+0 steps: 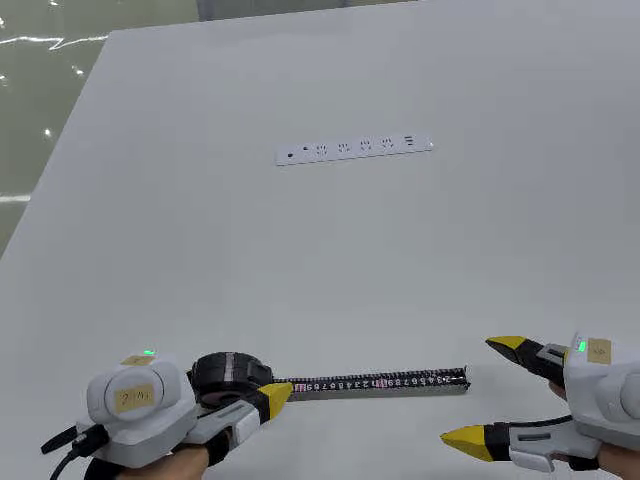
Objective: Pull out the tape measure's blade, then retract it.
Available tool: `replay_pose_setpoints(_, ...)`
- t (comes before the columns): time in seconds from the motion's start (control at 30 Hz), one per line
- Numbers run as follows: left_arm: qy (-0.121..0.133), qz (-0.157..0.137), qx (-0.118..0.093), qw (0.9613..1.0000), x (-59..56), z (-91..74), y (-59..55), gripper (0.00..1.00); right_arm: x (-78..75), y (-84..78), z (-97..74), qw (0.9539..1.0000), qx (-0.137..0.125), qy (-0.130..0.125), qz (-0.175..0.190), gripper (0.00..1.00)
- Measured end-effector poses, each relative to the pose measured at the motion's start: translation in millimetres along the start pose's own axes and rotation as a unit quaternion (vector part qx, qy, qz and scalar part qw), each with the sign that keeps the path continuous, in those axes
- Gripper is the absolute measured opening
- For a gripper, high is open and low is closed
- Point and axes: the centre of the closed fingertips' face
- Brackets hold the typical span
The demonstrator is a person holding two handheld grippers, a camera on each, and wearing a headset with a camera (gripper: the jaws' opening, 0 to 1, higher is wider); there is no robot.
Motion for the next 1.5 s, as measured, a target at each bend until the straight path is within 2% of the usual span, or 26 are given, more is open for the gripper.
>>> replay_pose_setpoints(0.07, 0.009, 0.011, 0.004, 0.9999, 0.1, 1.3, -1.4, 0.76, 0.8, 0.3, 1.5, 1.0, 0.001, 0.003, 0.0, 0.83)
replay_pose_setpoints(0.5, 0.039, -0.002, -0.001, 0.9992, 9.5, 5.6, -2.0, 0.69, -3.0, 1.0, 15.3, 0.9999, 0.002, 0.015, -0.008, 0.81)
replay_pose_setpoints(0.6, 0.041, -0.017, -0.004, 0.999, 11.1, 6.4, -1.0, 0.68, -2.3, 1.4, 17.7, 0.9998, 0.004, 0.017, -0.014, 0.81)
replay_pose_setpoints(0.73, 0.048, -0.019, -0.003, 0.9987, 13.2, 7.6, -1.6, 0.66, -2.4, 1.1, 20.2, 0.9997, 0.003, 0.02, -0.015, 0.81)
replay_pose_setpoints(1.13, 0.063, -0.025, 0.001, 0.9977, 16.5, 10.6, -3.6, 0.64, -3.4, 0.7, 22.5, 0.9995, 0.003, 0.025, -0.017, 0.79)
replay_pose_setpoints(1.27, 0.074, -0.036, 0.01, 0.9966, 17.0, 10.6, -4.9, 0.65, -4.5, 0.0, 22.8, 0.9995, 0.003, 0.025, -0.02, 0.78)
replay_pose_setpoints(1.5, 0.079, -0.044, 0.01, 0.9958, 17.3, 9.2, -6.7, 0.65, -6.3, -1.3, 22.5, 0.9994, 0.004, 0.024, -0.023, 0.75)
Point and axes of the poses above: the centre of the closed fingertips' face, and the gripper's own axes: z roughly forward along the fingers, x roughly to its left, y roughly out of its top, and after that the axes turned 7 degrees about x, right-handed
